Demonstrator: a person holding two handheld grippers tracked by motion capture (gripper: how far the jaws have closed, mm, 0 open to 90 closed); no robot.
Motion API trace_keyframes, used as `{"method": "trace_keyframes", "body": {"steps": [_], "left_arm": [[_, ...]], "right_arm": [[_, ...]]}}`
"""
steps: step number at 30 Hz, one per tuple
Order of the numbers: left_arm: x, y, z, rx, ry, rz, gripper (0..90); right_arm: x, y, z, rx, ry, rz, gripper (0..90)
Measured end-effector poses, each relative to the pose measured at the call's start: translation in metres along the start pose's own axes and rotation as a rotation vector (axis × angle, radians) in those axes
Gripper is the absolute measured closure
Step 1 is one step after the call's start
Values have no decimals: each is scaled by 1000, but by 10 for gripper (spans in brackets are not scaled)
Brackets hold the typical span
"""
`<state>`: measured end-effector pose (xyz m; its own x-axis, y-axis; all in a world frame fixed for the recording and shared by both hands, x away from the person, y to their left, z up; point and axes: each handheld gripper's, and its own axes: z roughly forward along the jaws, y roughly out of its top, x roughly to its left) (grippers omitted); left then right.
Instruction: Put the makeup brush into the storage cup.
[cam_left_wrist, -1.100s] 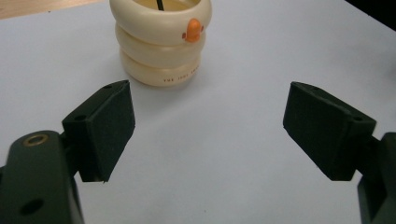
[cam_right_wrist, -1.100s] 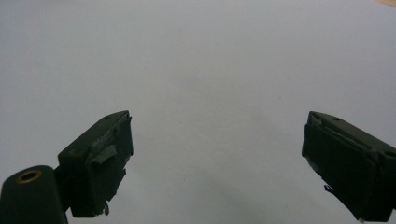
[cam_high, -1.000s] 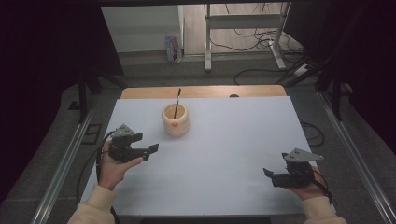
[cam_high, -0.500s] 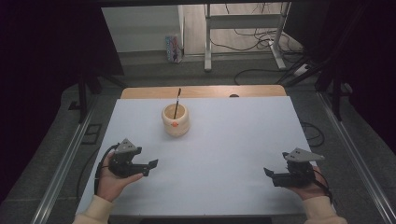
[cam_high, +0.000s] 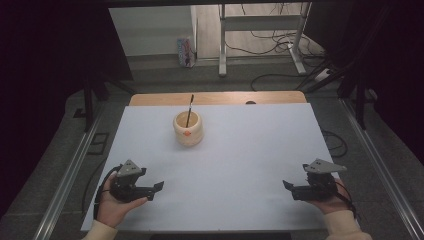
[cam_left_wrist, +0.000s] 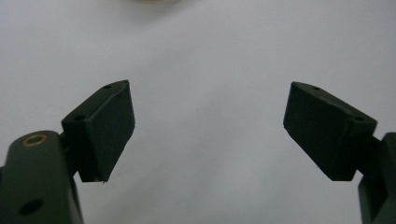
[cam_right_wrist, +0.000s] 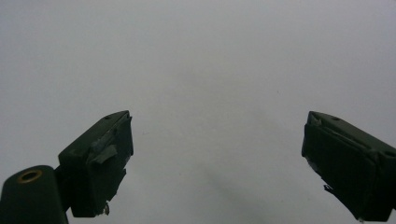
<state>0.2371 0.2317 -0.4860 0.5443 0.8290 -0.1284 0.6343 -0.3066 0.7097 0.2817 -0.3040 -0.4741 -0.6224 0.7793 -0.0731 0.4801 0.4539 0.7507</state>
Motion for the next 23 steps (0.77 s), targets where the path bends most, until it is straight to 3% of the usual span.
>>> {"method": "trace_keyframes", "body": {"steps": [4,23], "left_arm": [[1,-3,-2,2,17,-4,169],[-2,-1,1,14,21,6,169]], "right_arm": [[0,0,0,0,-2,0,91],[0,-1,-1,-9,-2,2,91]]}}
